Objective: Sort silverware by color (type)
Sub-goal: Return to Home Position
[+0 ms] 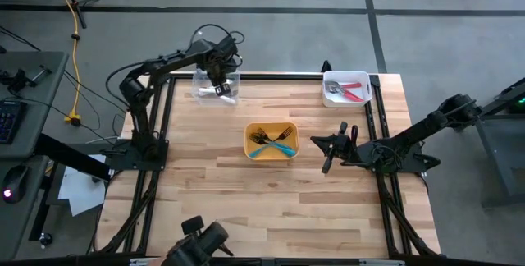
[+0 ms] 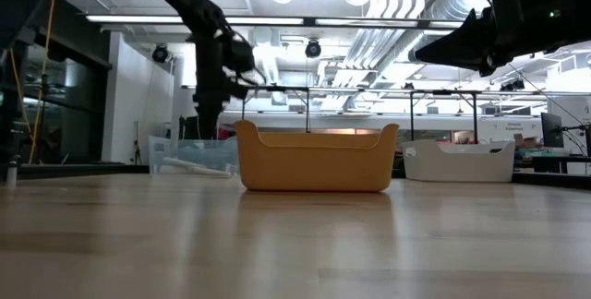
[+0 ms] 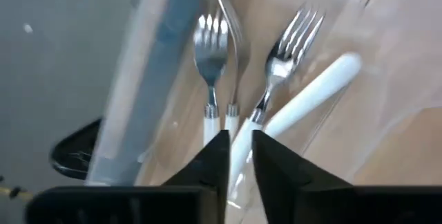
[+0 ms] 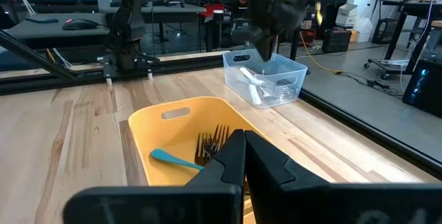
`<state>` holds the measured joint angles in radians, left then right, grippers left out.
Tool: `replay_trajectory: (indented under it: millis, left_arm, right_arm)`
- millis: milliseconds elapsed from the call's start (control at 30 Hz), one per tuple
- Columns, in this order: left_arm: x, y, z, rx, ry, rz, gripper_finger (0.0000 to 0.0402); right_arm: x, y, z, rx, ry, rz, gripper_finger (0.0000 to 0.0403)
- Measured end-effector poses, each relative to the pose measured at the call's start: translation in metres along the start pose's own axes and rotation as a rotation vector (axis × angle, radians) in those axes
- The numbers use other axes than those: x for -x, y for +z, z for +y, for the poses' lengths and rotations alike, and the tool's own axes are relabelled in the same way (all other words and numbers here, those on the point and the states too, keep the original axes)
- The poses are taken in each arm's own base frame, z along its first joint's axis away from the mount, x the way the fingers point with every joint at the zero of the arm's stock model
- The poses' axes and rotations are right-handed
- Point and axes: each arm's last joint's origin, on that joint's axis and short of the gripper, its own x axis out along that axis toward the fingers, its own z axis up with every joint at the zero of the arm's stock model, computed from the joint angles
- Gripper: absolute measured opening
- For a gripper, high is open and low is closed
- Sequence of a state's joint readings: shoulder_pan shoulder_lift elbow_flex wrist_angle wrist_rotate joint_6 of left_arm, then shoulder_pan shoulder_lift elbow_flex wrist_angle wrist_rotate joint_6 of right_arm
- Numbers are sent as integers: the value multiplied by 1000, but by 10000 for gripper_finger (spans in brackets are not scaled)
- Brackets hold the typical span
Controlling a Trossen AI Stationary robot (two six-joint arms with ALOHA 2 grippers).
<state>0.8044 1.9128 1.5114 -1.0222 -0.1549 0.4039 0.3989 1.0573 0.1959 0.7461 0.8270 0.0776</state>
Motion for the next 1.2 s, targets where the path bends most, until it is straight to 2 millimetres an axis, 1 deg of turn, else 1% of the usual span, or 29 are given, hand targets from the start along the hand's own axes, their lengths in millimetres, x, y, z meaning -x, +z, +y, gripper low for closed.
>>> replay_trajectory:
  millis: [67,133,200,333,467,600,700,800,933,1033,1100,1200]
  left_arm:
    - [13,-3,-3,10,3,-69,30]
    - [23,-7,-8,12,-3,-175,9]
    - [31,-13,-17,24,-17,-291,4]
    - [41,-29,-40,31,-4,-544,7]
    - [43,-47,-68,26,-12,-783,1]
    - [41,-63,-90,17,-57,-989,1]
    - [36,-74,-103,-7,-115,-1100,1]
    - [31,-81,-113,-34,-185,-1183,1]
    - [27,-87,-126,-85,-237,-1241,1]
    - [24,-89,-134,-110,-256,-1247,1]
    - [24,-90,-140,-133,-264,-1261,1]
    - [19,-95,-147,-167,-272,-1289,1]
  right_arm:
    - [0,0,0,3,0,3,0]
    - [0,-1,0,8,-1,7,0]
    - [0,-2,0,19,-1,18,0]
    - [0,-5,-1,46,-4,42,0]
    - [-3,-6,-3,32,1,51,0]
    - [-12,-6,-9,66,117,71,0]
    - [-21,-5,-20,116,150,73,0]
    - [-33,-2,-36,143,210,73,0]
    - [-53,13,-59,152,283,94,0]
    - [-65,25,-77,203,257,133,0]
    - [-69,31,-87,243,222,129,0]
    - [-70,31,-101,280,166,130,0]
